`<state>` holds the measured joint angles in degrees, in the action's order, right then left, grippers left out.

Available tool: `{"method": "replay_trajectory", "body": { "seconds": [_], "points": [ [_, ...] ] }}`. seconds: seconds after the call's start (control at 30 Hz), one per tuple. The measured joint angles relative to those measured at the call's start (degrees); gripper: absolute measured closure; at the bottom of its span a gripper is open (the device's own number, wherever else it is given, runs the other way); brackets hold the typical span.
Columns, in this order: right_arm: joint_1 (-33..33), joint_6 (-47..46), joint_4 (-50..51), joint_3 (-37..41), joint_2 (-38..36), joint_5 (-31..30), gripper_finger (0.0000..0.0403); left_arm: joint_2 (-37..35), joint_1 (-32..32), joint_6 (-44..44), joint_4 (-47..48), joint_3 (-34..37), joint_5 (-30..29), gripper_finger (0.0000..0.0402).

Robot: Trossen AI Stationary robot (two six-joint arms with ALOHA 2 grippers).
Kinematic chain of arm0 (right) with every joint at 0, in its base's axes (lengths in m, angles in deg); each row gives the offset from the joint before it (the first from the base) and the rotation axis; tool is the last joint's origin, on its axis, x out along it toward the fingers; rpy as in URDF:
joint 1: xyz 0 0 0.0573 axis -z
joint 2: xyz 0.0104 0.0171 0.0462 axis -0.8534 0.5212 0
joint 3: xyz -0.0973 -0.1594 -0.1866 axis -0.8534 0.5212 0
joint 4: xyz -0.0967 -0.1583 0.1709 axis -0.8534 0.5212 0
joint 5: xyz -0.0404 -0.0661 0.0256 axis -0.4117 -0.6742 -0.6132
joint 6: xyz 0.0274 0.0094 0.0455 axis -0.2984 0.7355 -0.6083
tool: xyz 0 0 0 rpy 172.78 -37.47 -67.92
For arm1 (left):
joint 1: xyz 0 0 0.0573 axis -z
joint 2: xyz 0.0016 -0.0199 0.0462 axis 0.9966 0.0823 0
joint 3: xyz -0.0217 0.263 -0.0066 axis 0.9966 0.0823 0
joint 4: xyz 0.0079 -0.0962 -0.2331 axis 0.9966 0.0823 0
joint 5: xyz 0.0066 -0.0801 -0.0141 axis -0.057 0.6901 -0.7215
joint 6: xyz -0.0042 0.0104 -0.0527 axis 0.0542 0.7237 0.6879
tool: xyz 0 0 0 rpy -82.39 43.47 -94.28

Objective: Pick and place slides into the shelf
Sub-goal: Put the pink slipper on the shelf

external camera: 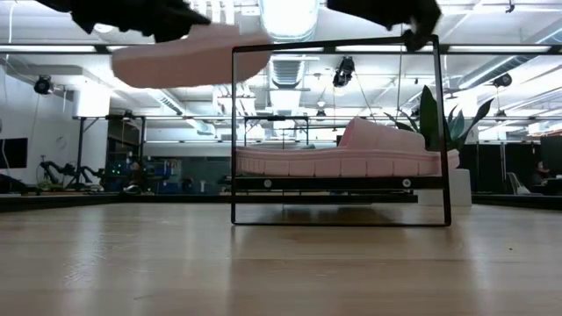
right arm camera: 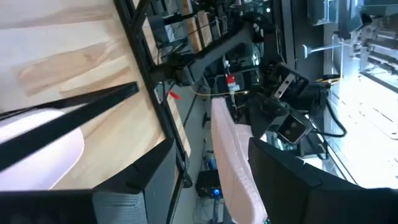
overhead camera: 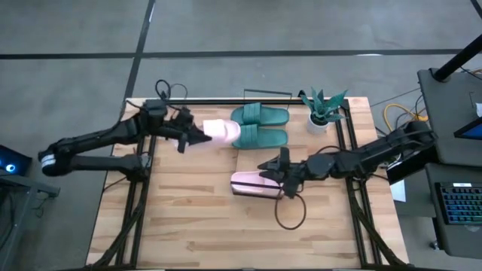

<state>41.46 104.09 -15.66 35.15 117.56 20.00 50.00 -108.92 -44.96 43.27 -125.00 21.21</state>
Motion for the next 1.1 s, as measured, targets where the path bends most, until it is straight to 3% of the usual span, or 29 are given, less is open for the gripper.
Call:
{"method": "replay_trajectory", "body": {
  "seconds": [0.23,0.53,0.67,1.1],
  "points": [
    [0.4,0.2,0.0,-5.0,4.9,-5.7,0.0217,5.6,6.5,0.0,-5.5,0.0,-0.4,0.0398],
    [1.5,0.1,3.3,-7.1,5.8,-5.9,0.0225,10.2,10.4,-0.4,-8.9,-2.2,-1.4,0.0398],
    [2.2,-3.0,8.6,-8.4,5.8,-5.9,0.0225,12.3,12.5,-2.3,-8.3,-3.9,-1.3,0.0398],
    [2.6,-8.1,13.0,-9.4,5.7,-5.9,0.0236,18.5,15.3,-5.5,-7.8,-9.1,-1.0,0.0398]
  ]
}}
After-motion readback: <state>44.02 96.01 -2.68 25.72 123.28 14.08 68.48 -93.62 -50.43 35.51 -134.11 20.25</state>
